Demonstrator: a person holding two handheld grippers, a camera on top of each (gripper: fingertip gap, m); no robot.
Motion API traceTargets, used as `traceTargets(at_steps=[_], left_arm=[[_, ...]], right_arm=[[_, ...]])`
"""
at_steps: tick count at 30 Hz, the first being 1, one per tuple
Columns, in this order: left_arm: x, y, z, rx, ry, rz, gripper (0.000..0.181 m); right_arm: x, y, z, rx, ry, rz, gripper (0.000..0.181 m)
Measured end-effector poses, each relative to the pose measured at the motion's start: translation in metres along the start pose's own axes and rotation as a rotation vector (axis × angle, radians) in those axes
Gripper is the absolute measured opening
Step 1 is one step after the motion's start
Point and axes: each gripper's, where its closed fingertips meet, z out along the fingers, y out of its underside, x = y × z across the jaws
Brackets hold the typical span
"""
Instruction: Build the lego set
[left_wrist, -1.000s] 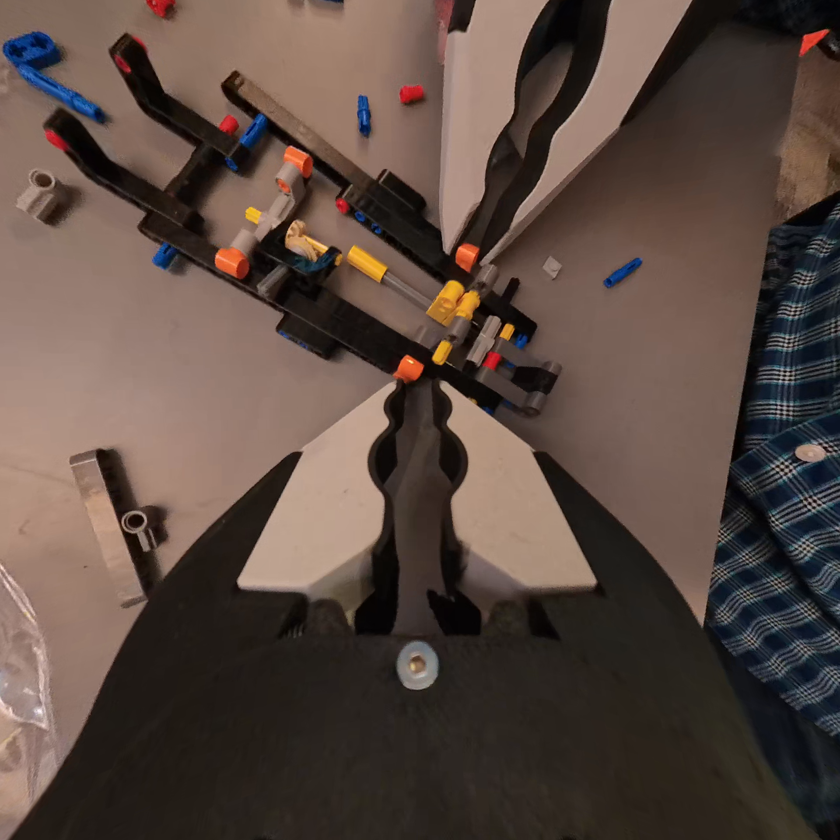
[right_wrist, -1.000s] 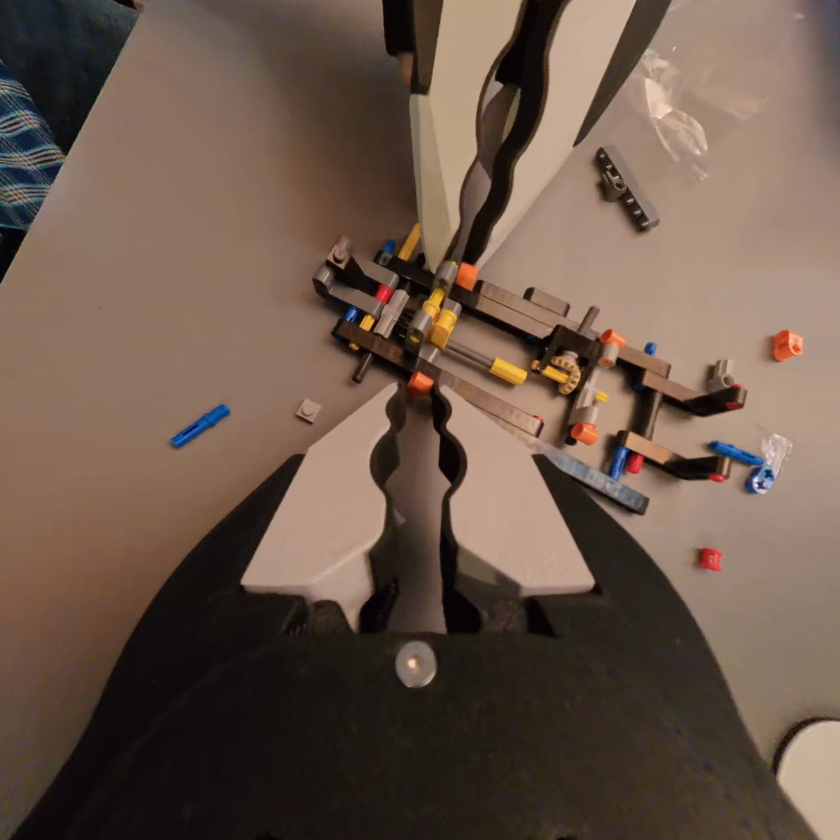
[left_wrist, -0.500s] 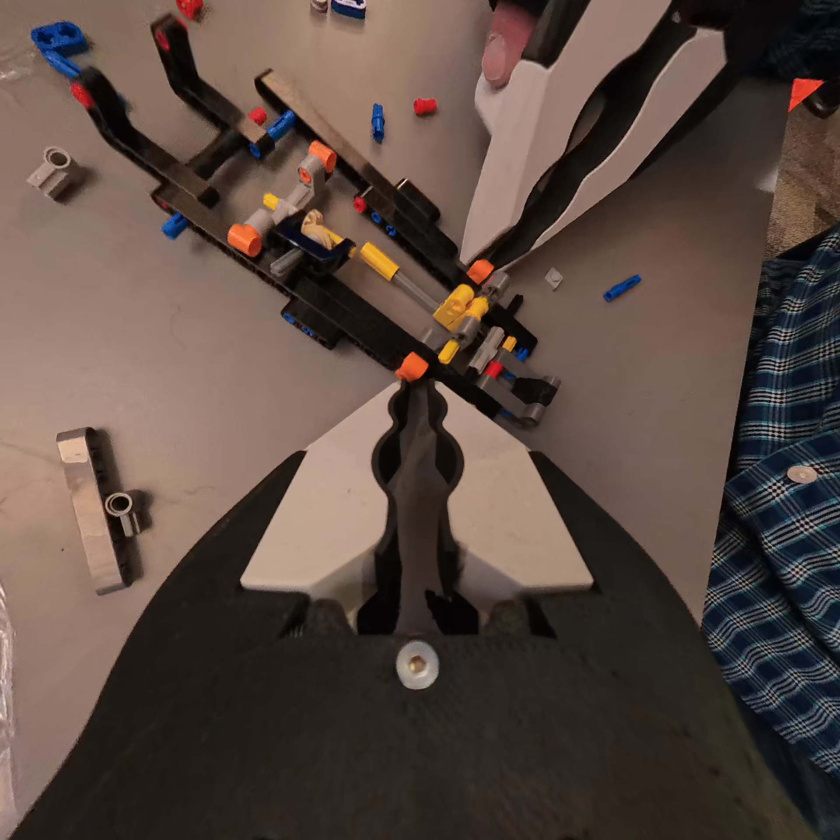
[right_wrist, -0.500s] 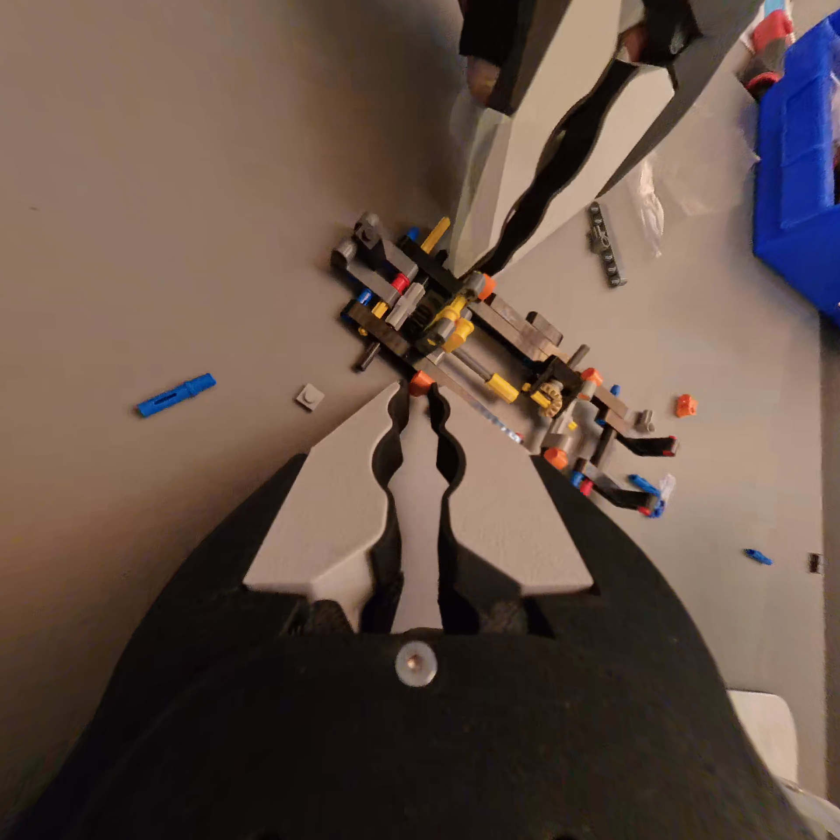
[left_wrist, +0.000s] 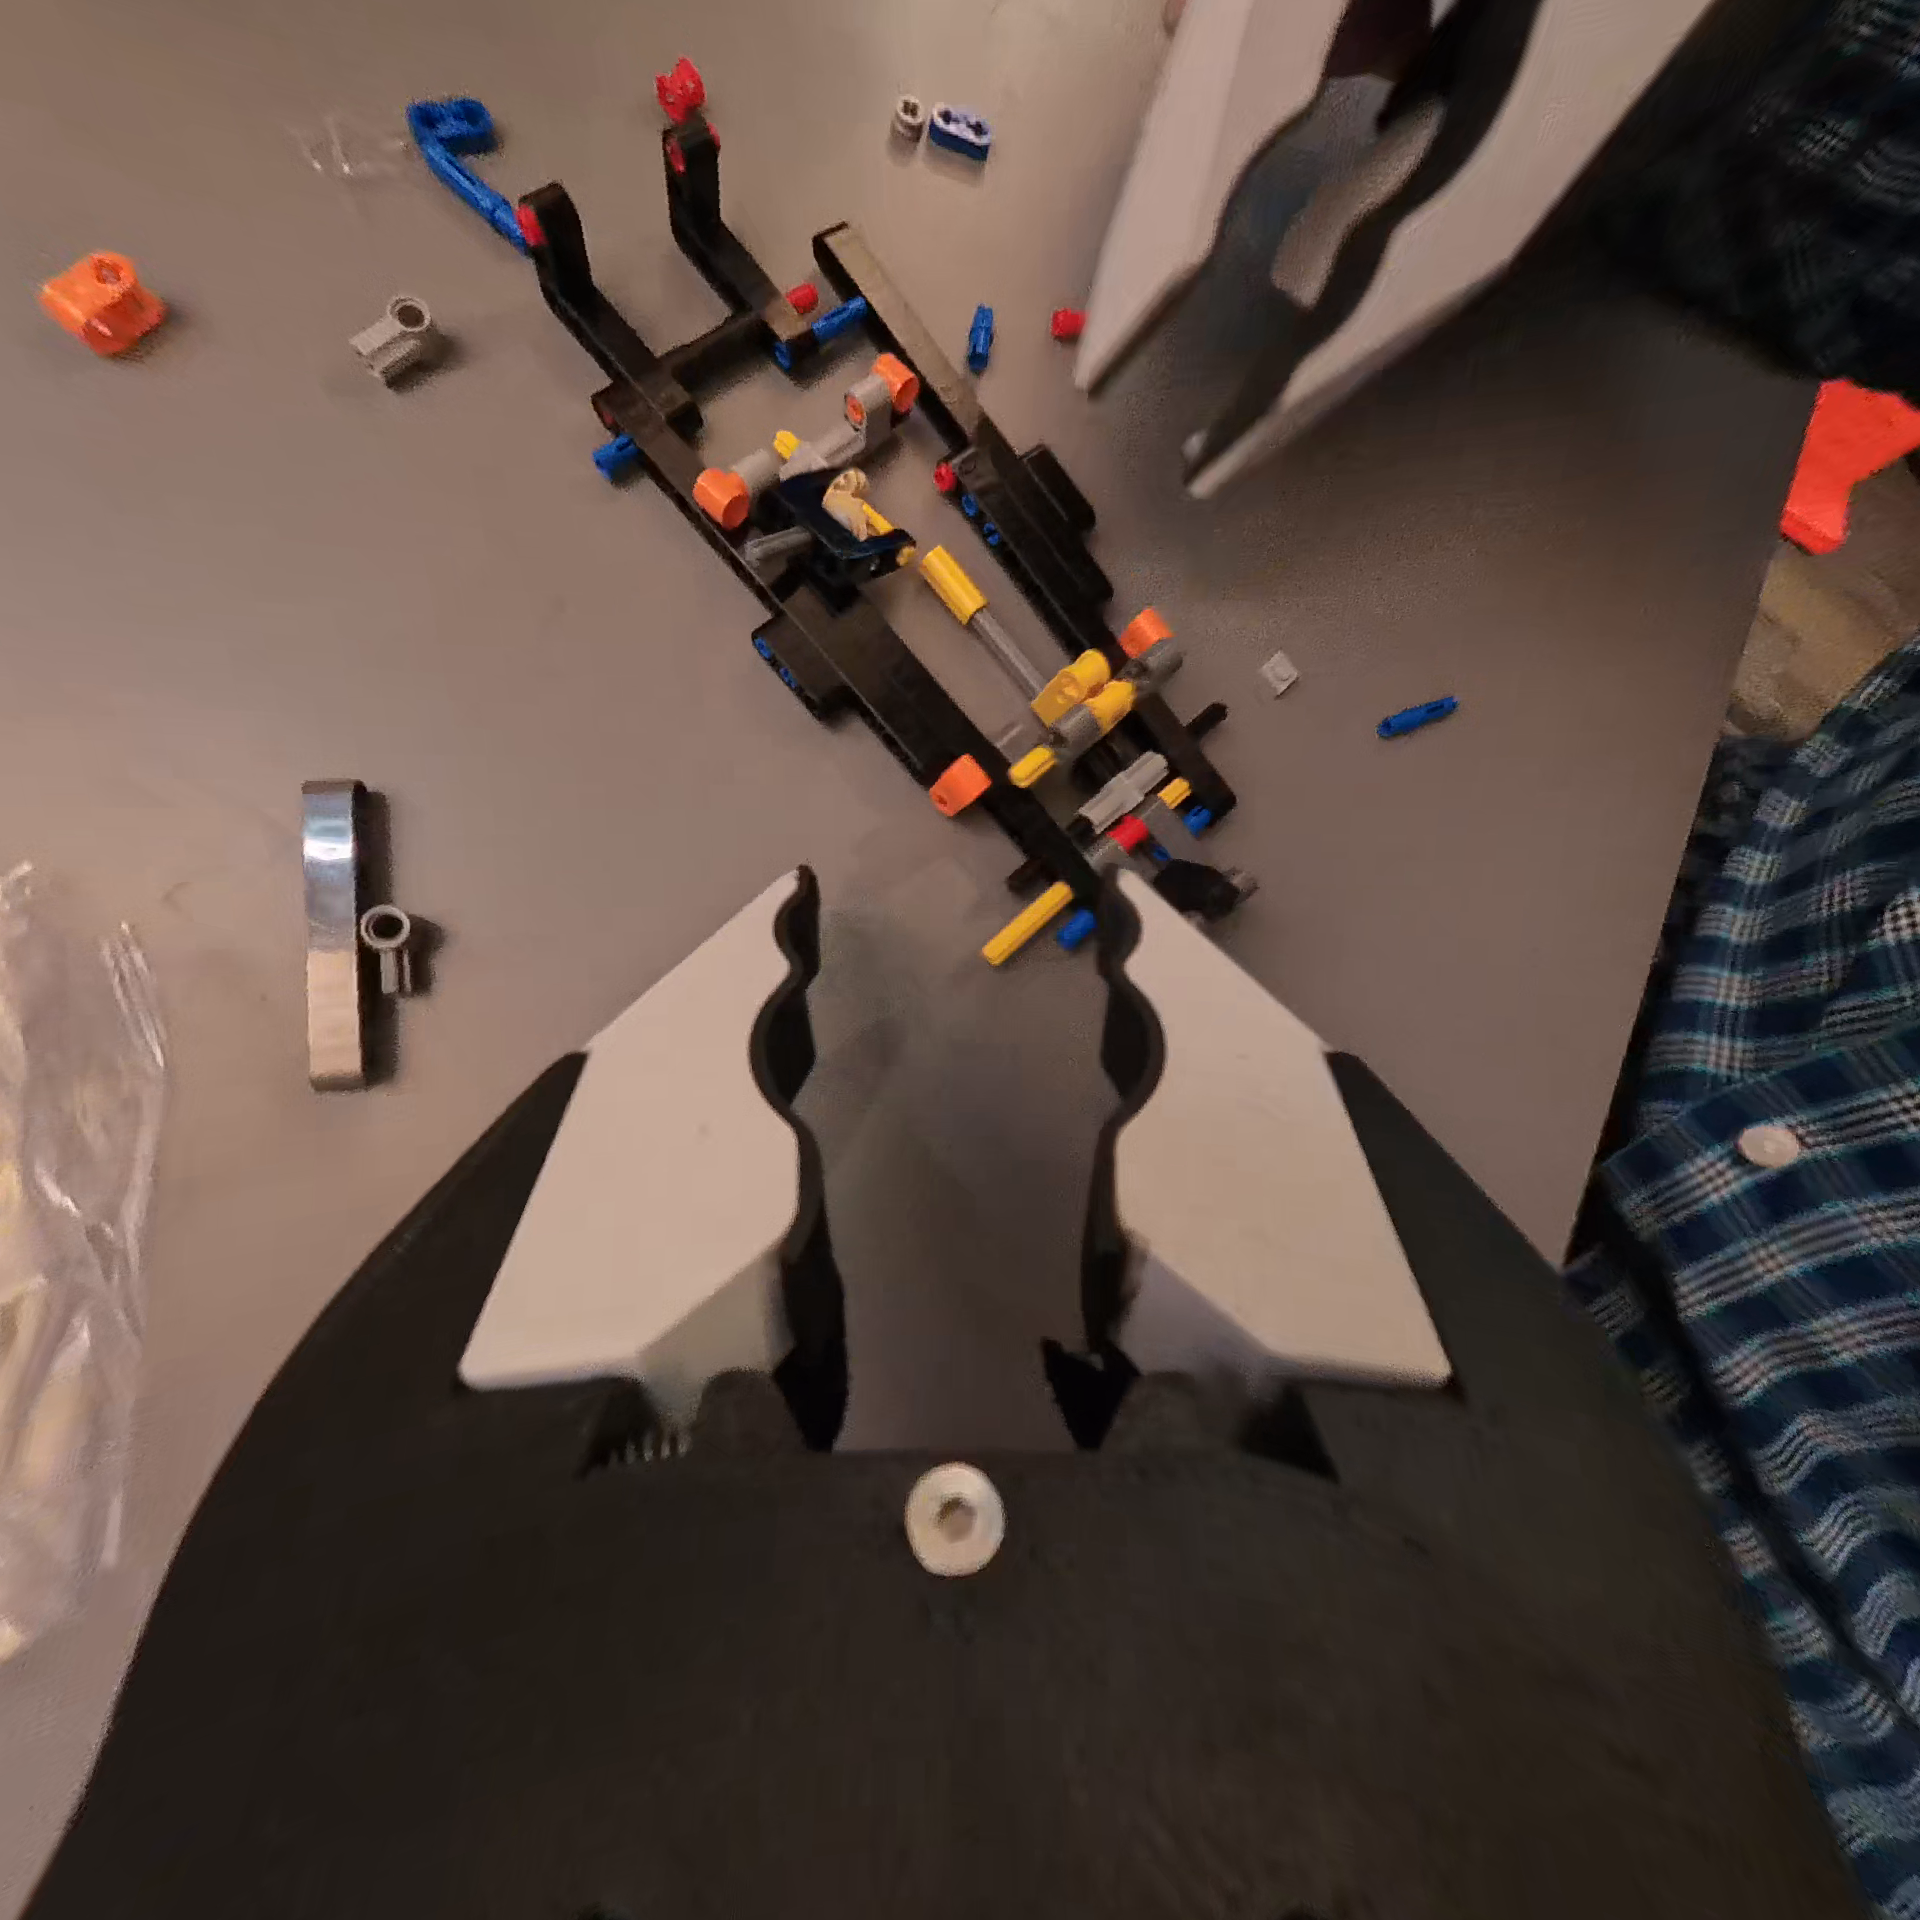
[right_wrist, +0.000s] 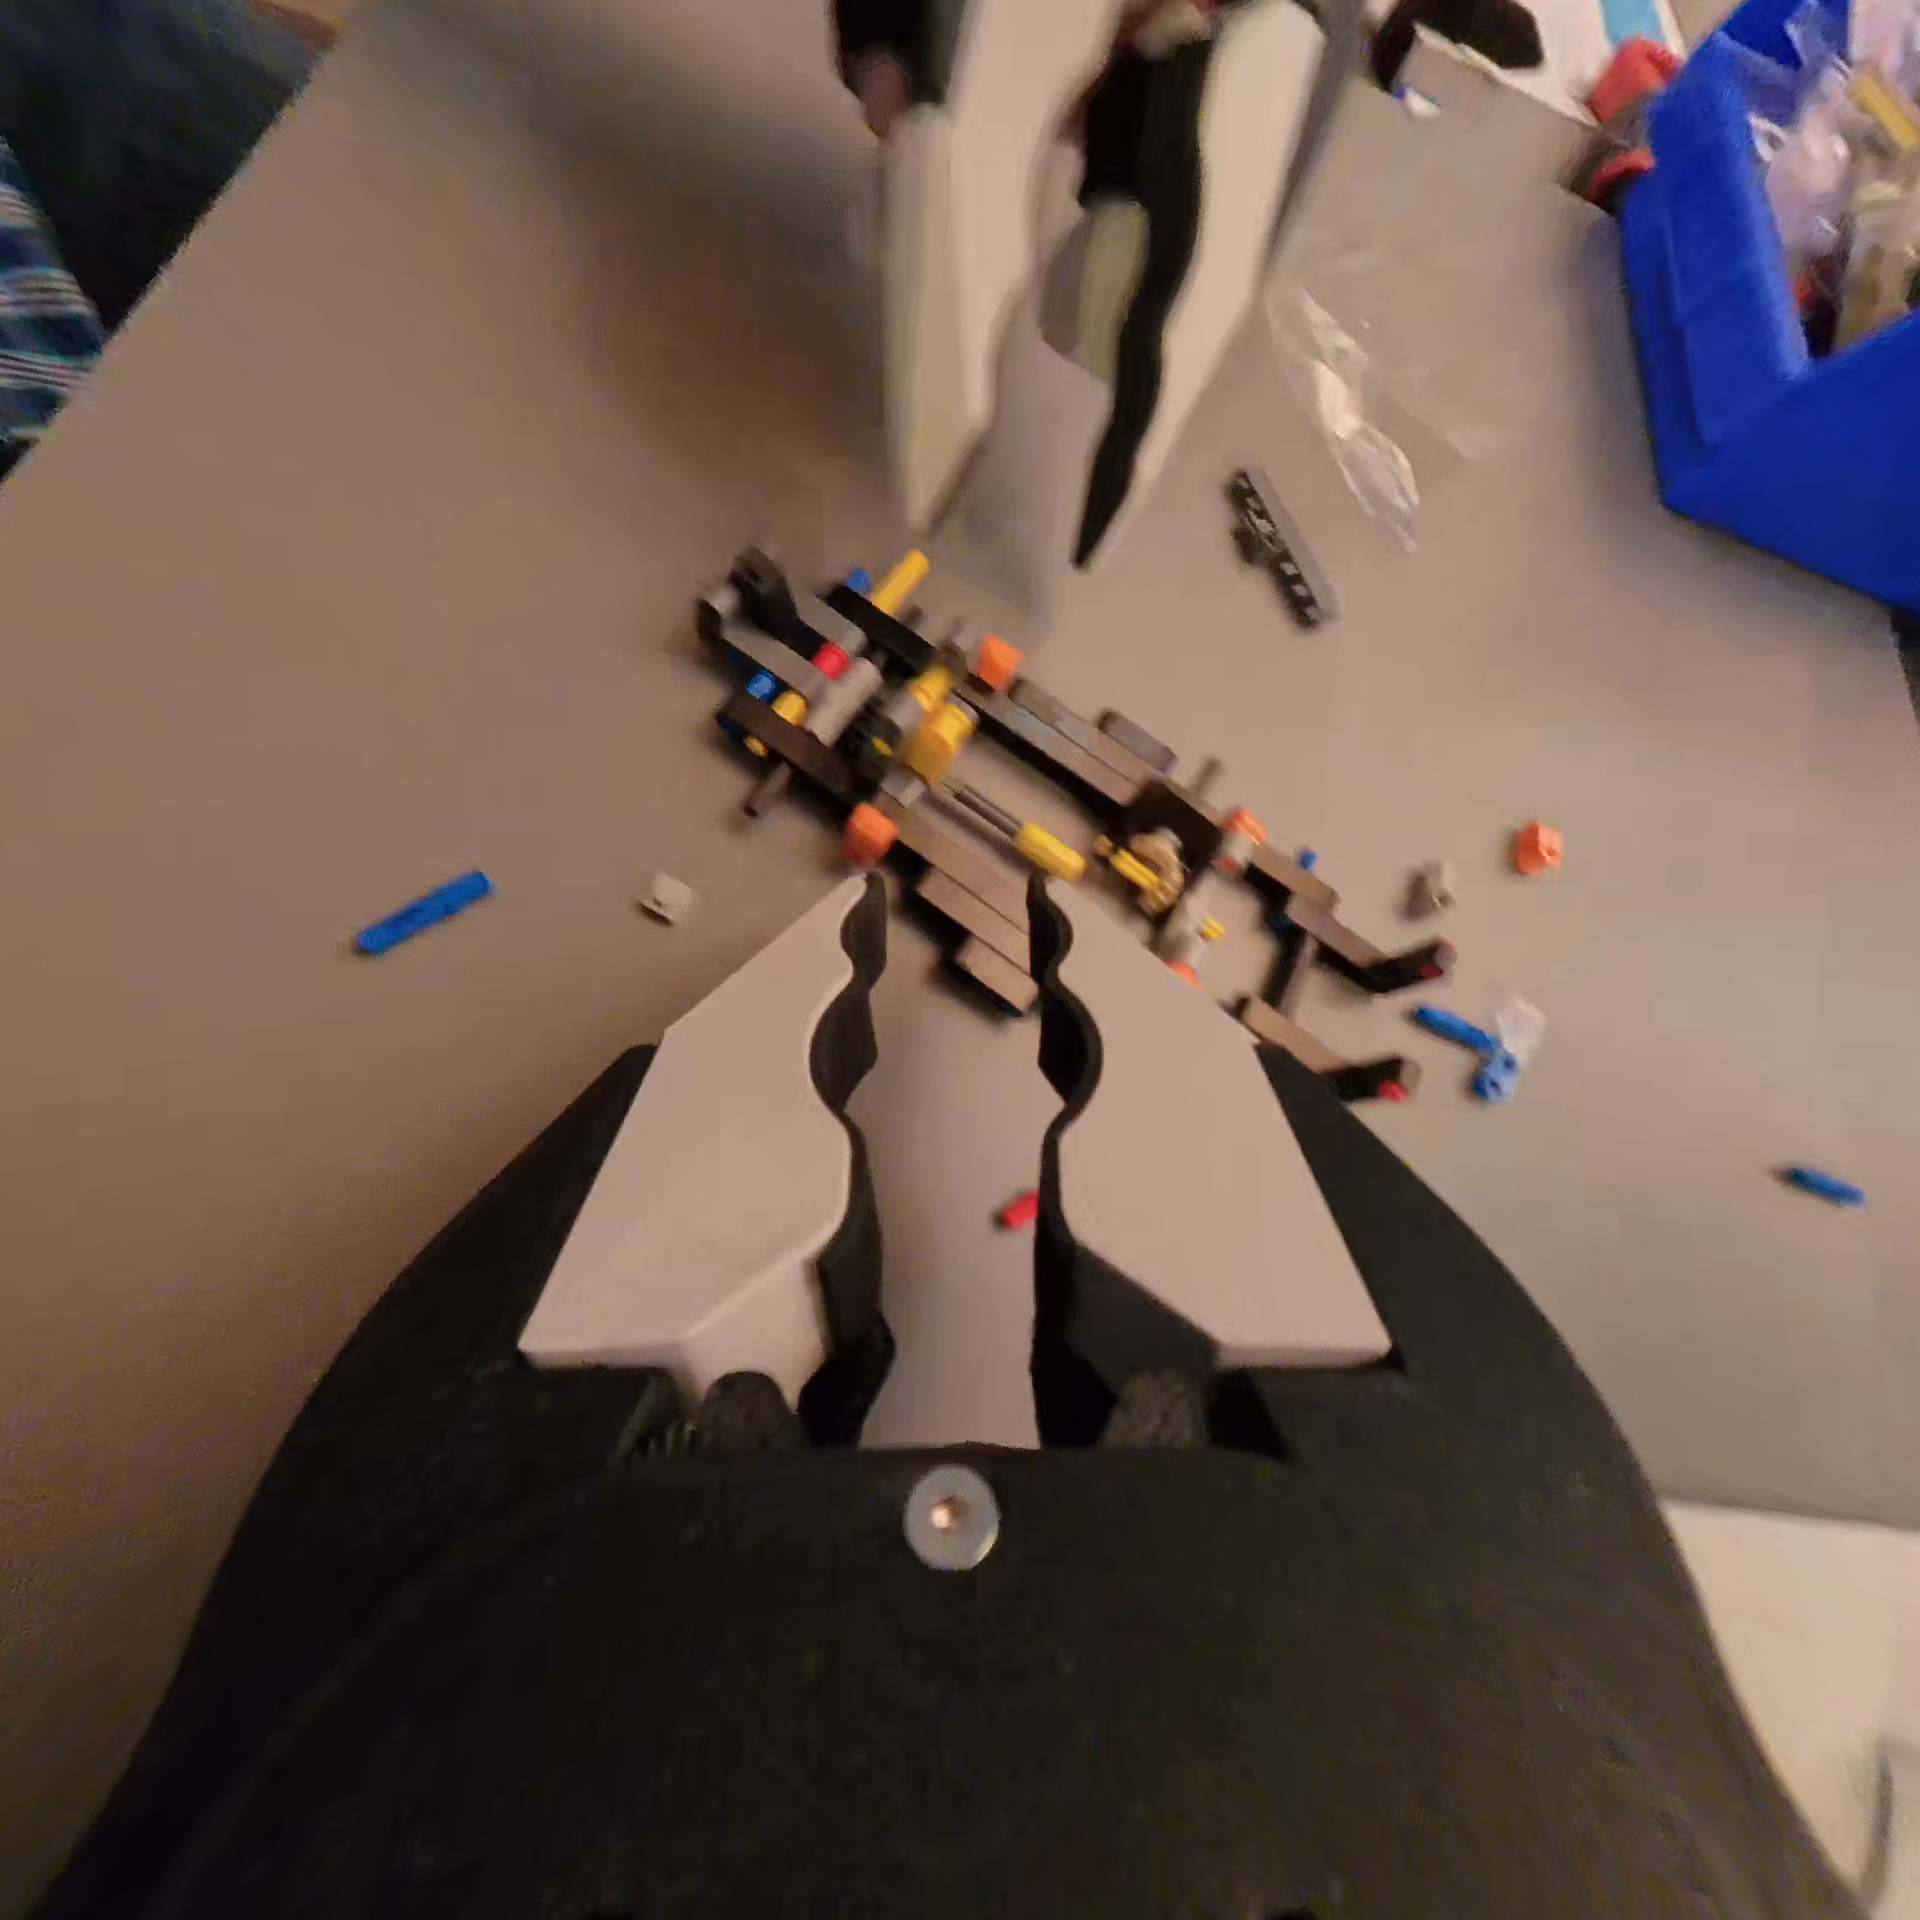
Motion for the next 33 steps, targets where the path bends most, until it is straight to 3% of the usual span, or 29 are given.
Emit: traceTargets(at_steps=[1,5,9,20,33], left_arm=[[0.004,0.0,-0.001,0.009,-0.018,-0.016,0.059],[0.024,0.014,0.01,-0.01,-0.099,-0.074,0.089],[0.033,0.019,0.02,0.004,-0.2,-0.088,0.092],[0.024,0.02,0.025,-0.037,-0.343,-0.015,0.064],[0.011,0.04,0.004,-0.16,-0.22,0.177,0.063]], right_arm=[[0.007,0.004,-0.005,-0.002,0.017,0.021,0.024],[0.033,0.026,-0.022,-0.031,0.096,0.123,0.018],[0.051,0.045,-0.031,-0.053,0.146,0.204,0.022],[0.057,0.065,-0.007,-0.139,0.172,0.273,0.028],[0.036,0.058,-0.005,-0.105,0.041,0.267,0.028]])
